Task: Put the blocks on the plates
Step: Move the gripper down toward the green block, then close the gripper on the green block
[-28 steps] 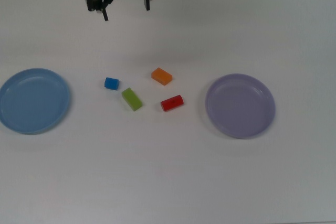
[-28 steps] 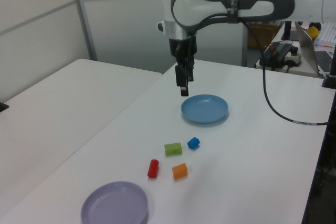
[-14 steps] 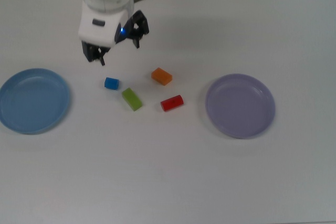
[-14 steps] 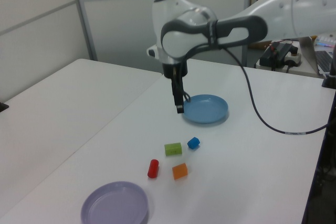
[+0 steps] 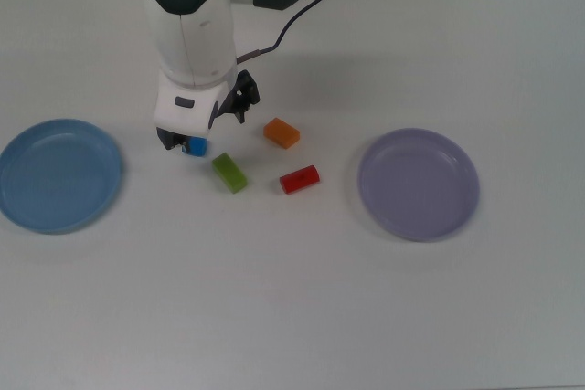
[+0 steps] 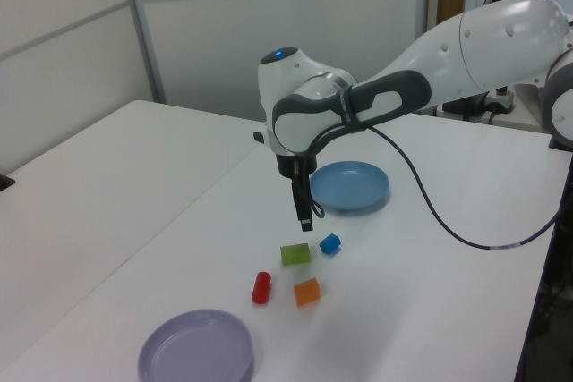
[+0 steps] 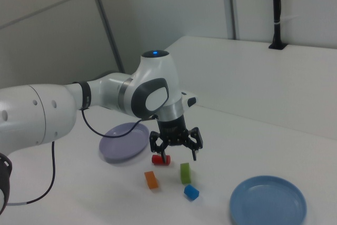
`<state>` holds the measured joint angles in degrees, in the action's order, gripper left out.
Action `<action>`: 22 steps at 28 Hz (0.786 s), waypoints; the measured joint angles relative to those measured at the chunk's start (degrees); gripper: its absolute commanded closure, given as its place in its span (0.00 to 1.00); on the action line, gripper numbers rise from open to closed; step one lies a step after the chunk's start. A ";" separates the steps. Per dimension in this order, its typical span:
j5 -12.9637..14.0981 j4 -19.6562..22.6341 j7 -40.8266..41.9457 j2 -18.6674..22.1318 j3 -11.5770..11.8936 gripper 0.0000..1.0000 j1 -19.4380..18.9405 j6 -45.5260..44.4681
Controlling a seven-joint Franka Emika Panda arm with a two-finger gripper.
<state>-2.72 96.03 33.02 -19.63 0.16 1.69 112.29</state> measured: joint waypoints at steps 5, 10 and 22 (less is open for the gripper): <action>-1.18 1.44 0.01 -0.61 0.00 0.00 0.00 1.37; -1.92 2.15 0.03 -2.26 0.00 0.00 -0.01 3.58; -2.01 2.18 -2.64 -5.55 -0.30 0.16 -0.63 7.55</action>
<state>-4.73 98.21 30.38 -25.18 -0.14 1.06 119.84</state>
